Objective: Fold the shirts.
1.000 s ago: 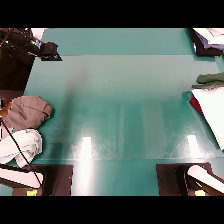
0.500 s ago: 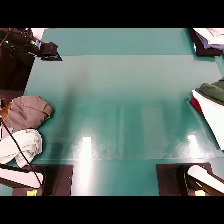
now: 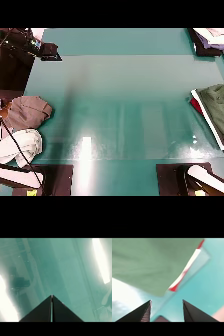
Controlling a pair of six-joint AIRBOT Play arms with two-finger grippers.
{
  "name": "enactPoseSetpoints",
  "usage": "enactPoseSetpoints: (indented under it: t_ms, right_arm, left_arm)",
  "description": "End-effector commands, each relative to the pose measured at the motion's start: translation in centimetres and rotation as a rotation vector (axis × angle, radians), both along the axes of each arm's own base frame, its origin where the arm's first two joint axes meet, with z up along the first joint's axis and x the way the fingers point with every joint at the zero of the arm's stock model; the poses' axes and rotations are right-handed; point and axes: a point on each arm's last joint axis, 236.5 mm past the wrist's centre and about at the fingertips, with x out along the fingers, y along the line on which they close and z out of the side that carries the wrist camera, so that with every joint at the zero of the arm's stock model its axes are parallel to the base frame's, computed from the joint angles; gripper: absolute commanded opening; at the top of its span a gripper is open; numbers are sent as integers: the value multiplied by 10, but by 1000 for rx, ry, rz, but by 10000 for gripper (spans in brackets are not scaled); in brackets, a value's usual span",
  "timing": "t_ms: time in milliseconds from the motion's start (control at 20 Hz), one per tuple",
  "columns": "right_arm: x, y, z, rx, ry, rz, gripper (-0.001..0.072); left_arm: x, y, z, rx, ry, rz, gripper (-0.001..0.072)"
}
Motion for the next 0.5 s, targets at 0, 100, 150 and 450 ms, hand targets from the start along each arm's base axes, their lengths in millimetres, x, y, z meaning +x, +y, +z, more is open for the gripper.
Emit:
enactPoseSetpoints:
  t_ms: [0, 100, 150, 450]
  right_arm:
    - [46, 35, -6, 120, -155, 50, 450]
    - [79, 70, -3, 208, -239, 136, 450]
    - [95, 92, 1, 254, -276, 189, 450]
    - [154, 207, 19, 310, -365, 569, 428]
  left_arm:
    - [3, 0, 1, -2, -12, 5, 24]
    - [1, 0, 1, -2, -5, 3, 24]
    - [0, -1, 0, -3, -1, 3, 24]
    - [15, 0, 8, -14, -63, 32, 24]
